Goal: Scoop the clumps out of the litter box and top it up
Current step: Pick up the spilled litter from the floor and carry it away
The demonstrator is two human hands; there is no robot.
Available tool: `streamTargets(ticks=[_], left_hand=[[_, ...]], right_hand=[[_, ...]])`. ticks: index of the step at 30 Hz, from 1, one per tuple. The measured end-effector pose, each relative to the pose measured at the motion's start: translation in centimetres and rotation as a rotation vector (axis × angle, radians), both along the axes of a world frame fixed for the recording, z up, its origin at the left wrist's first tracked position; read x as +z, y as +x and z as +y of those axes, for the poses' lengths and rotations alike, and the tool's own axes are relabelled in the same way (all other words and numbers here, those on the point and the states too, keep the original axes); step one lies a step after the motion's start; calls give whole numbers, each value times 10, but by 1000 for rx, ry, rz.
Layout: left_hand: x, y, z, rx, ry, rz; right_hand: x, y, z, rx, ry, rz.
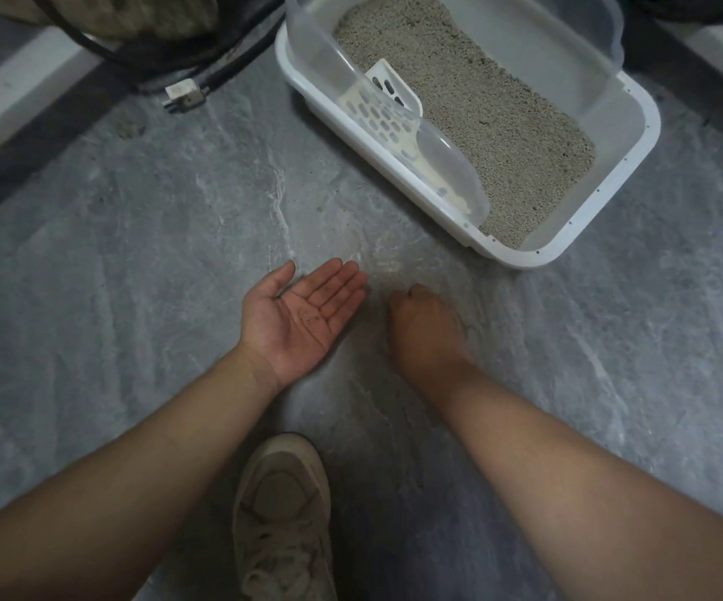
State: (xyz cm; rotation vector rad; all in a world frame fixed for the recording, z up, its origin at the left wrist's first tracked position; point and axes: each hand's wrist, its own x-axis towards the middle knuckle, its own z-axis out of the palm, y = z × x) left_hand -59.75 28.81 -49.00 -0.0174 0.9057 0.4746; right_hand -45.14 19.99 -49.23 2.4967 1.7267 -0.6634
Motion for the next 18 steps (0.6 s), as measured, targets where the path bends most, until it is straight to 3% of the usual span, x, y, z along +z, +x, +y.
streamTargets(ticks=[8, 11, 13, 18], left_hand=[[0, -2, 2, -13, 6, -18], [0, -3, 3, -11, 5, -33], [1, -2, 4, -38, 12, -54], [9, 8, 1, -116, 18, -137]], right_hand=[[-1, -1, -2, 12, 1, 44], [13, -10, -3, -167, 275, 255], [35, -24, -2, -174, 381, 452], [55, -48, 16, -120, 363, 612]])
